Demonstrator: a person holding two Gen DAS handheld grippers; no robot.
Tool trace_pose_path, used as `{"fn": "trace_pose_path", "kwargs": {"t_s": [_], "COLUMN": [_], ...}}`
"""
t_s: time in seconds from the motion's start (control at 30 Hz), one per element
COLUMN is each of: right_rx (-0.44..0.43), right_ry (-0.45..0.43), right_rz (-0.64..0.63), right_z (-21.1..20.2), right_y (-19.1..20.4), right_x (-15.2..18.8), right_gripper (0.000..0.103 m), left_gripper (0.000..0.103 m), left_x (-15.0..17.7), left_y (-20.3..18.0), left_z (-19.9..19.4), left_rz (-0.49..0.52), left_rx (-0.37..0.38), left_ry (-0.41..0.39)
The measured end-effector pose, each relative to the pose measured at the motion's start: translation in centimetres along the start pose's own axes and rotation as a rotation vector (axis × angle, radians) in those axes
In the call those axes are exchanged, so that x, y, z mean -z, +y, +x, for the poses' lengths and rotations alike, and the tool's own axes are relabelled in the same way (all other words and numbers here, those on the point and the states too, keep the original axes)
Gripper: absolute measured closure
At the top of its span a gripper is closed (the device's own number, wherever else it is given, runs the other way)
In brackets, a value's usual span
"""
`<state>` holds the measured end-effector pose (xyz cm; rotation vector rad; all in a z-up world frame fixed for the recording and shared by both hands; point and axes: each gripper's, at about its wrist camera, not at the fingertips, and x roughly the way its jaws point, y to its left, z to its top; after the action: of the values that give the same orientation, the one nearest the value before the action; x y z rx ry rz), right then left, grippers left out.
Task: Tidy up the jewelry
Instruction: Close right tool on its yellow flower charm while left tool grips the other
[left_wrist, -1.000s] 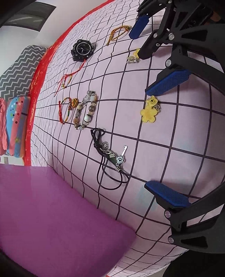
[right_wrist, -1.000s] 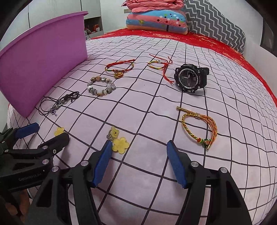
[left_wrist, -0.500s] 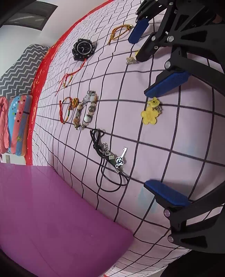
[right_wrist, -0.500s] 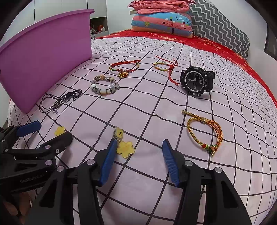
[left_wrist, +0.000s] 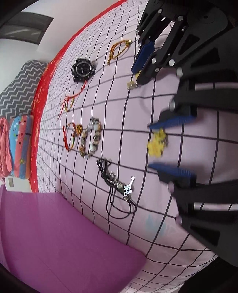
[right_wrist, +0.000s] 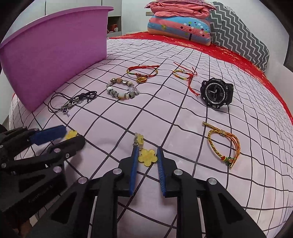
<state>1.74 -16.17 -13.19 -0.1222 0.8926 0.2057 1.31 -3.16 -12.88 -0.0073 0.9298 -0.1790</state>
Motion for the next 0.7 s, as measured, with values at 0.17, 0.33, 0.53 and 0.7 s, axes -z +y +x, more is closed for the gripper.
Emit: {"fn": "trace_pose_path", "kwargs": {"t_s": [0.17,0.33,0.53,0.7], "right_rx": [-0.029,-0.043,-0.053,-0.061], "right_ry": [0.001,0.0,-0.015,-0.032], "right_rz": [0.046,0.083,0.125,0.149], "right_z": [-0.5,-1.6,-3.3,-5.2], "right_y": [-0.5,-0.7,-0.7,-0.7], "right_x": [0.1,0.4,0.6,0.7], "right_gripper": [0.083,0.083,0.083,0.083], "left_gripper": [0.086,0.088,0.088,0.088], "left_x": [-0.3,-0.4,-0.6,-0.6], "left_y": [0.1,0.3,0.1,0.1], "left_z": [-0.4,-1.2,-3.0,-5.0], "left_rz": [-0.017,-0.029,-0.005,0.004], "left_rx": [0.094,0.143,0.169,0.191], "left_ry": [0.034,0.047,0.026,0.002]}}
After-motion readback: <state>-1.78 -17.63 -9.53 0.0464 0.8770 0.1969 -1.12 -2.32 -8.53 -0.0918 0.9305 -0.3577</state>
